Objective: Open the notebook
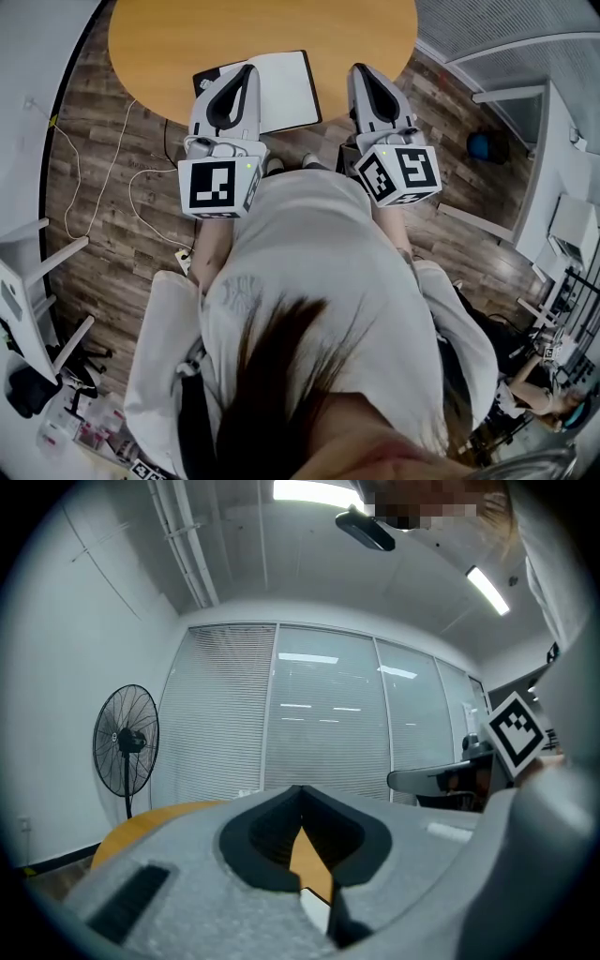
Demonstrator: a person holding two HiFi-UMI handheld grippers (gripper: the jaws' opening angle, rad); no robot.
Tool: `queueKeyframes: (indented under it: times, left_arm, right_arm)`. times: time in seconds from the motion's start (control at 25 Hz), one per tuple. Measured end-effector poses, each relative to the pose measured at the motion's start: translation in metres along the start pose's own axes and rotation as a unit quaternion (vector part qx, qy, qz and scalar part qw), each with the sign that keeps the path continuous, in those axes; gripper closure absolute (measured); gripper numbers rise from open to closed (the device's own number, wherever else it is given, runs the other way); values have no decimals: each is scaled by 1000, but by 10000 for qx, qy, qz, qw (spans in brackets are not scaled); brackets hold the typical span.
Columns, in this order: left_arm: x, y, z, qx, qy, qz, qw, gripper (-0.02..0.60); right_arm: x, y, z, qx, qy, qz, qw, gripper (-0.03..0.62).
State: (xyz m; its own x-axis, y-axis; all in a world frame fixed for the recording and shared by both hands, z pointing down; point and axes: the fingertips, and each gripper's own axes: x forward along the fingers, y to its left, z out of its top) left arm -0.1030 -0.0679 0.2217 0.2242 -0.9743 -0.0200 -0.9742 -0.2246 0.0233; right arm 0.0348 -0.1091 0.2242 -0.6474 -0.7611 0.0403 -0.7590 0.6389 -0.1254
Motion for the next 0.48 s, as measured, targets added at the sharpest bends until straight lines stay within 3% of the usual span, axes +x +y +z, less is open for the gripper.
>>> queueKeyframes:
  times: [0.48]
  left_arm:
    - [-2,9,-4,-56,30,81,9999,565]
  right_arm:
    - [4,-1,-3,27,27,-60,10000,592]
